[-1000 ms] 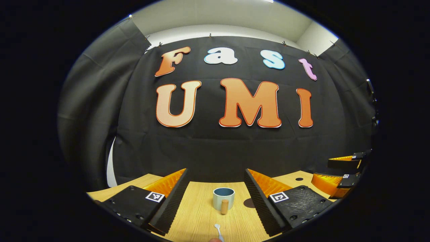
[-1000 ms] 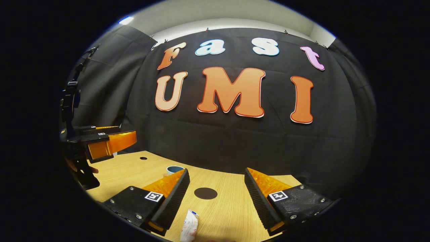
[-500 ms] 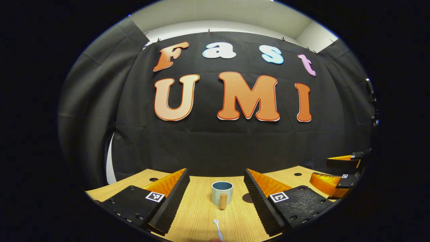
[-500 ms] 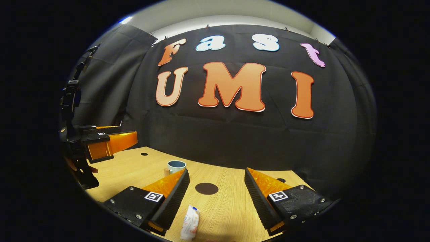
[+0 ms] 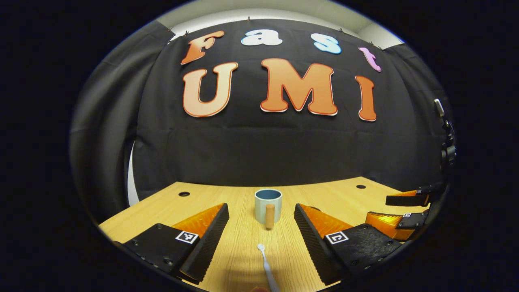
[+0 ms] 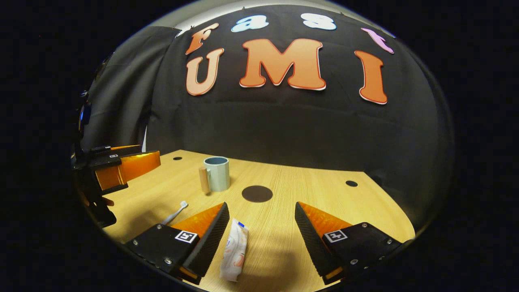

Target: Put the toothbrush and toothpaste on the desktop into the cup, then pick up the cup and place it on the coaster on the desktop.

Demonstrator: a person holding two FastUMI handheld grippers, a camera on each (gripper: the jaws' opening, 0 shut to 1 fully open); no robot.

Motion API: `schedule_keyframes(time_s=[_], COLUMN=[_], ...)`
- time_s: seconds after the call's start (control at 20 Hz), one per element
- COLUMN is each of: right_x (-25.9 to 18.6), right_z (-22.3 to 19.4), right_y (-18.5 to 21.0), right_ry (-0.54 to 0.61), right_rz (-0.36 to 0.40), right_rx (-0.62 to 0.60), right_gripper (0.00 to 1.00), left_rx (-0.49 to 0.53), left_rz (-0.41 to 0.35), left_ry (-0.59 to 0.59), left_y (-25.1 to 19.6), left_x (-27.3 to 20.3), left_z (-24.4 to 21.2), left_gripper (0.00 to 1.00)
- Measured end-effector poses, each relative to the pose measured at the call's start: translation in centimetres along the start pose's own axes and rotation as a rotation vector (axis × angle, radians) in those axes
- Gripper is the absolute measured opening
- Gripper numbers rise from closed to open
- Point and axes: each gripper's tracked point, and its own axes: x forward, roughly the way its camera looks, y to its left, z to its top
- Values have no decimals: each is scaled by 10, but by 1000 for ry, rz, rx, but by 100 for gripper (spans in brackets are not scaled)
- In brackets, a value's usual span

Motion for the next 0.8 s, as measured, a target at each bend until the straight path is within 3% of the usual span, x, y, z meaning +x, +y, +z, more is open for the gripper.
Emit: schedule_keyframes(time_s=[0.55,0.65,0.7,0.75,0.8], right_x=[26,29,31,32,34], right_z=[-73,-79,-81,-83,-85], right_y=[21,25,28,30,32], right_ry=[240,268,282,292,303], right_rz=[52,58,65,74,77], right_rx=[11,25,35,40,39], right_gripper=[95,93,84,88,84], left_rx=[-18,-14,-7,4,14], left_rz=[-3,7,10,12,14], left_ry=[313,361,382,406,431], left_y=[-3,-2,-3,-2,-3], left_x=[15,17,17,17,16], left_z=[-106,-118,-121,-124,-127], left_gripper=[98,98,98,98,98])
